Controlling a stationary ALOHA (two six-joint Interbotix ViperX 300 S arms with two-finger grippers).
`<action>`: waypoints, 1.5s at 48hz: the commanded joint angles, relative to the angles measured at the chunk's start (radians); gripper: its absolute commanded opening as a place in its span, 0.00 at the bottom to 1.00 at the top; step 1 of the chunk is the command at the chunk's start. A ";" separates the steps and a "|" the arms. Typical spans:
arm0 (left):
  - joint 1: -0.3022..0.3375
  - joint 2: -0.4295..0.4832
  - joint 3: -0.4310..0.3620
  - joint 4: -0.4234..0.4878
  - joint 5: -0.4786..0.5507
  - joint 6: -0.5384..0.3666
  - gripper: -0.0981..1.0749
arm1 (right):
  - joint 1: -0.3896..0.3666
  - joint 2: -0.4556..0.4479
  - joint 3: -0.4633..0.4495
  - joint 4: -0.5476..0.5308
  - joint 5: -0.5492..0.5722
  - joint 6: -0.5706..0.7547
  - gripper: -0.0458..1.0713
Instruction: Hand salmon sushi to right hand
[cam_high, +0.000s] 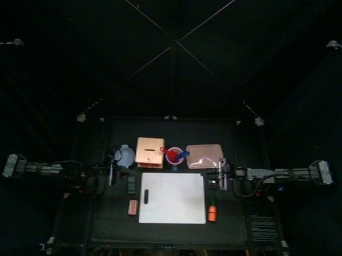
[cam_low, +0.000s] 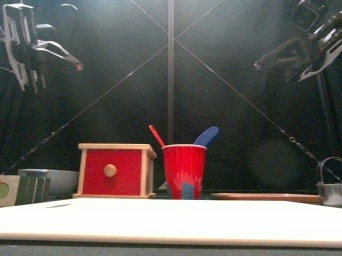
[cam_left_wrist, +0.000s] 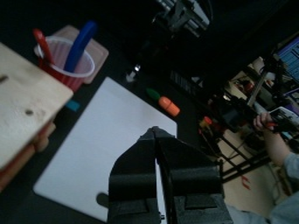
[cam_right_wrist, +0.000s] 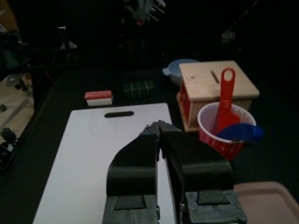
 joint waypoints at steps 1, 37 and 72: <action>-0.003 0.023 -0.043 -0.064 0.041 0.003 0.41 | 0.005 0.011 -0.014 0.028 0.017 0.008 0.05; -0.046 0.192 -0.014 -0.394 0.385 -0.046 0.80 | 0.003 0.021 -0.011 0.167 0.166 0.029 0.05; -0.086 0.345 -0.018 -0.313 0.360 -0.265 0.78 | 0.000 0.094 -0.006 0.192 0.166 0.029 0.05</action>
